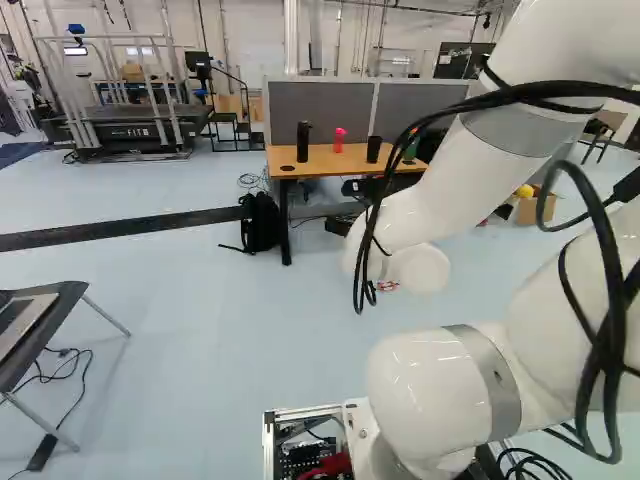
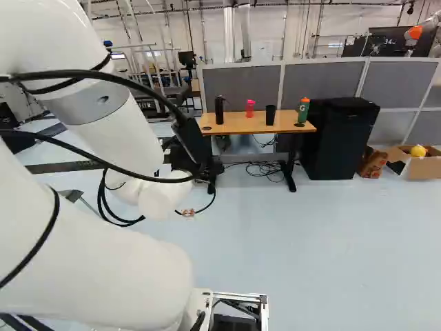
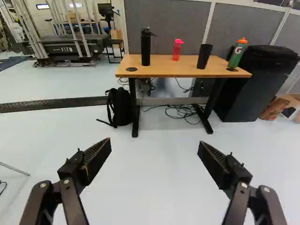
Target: Pick up the green bottle from the table
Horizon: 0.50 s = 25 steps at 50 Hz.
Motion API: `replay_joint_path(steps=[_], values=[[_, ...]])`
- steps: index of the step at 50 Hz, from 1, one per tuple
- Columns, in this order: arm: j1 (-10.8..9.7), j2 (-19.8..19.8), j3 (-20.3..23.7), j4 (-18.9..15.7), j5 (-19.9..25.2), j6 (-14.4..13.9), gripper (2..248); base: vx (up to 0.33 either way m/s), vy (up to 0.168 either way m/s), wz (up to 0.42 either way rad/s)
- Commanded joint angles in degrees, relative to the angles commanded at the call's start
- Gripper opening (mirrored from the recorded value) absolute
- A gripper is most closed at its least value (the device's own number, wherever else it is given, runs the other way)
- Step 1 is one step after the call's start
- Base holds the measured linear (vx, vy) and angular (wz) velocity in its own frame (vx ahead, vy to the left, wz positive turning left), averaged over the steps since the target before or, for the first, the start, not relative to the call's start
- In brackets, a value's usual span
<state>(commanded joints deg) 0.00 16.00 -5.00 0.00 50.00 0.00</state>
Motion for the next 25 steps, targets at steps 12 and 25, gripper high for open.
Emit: replay_joint_path(steps=[12, 25], values=[[0.0, 0.0, 0.0, 0.0, 0.0, 0.0, 247, 0.000, 0.000, 0.000], [0.0, 0.0, 0.0, 0.0, 0.0, 0.0, 247, 0.000, 0.000, 0.000]])
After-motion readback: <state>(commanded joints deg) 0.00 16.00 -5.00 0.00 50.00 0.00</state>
